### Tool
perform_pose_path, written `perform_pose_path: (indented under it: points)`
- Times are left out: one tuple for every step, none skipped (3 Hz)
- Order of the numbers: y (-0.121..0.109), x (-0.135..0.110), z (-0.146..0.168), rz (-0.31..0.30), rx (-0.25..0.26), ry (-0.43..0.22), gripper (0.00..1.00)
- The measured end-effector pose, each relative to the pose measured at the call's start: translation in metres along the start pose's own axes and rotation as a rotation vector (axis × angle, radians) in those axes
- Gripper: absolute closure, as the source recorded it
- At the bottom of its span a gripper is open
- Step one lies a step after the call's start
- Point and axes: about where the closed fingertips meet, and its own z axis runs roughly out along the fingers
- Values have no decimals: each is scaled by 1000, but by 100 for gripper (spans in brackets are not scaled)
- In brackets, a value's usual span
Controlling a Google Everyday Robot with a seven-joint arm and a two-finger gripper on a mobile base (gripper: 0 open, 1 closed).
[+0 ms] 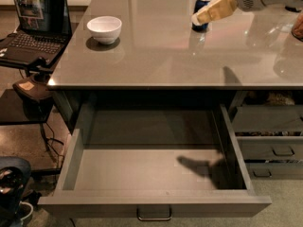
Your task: Place pepsi can into top drawer
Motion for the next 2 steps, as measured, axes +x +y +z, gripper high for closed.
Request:
perform_pose_path:
  points:
    - [-6, 30, 37, 151, 44, -93, 0]
    - [-21, 21, 39, 157, 106, -136, 0]
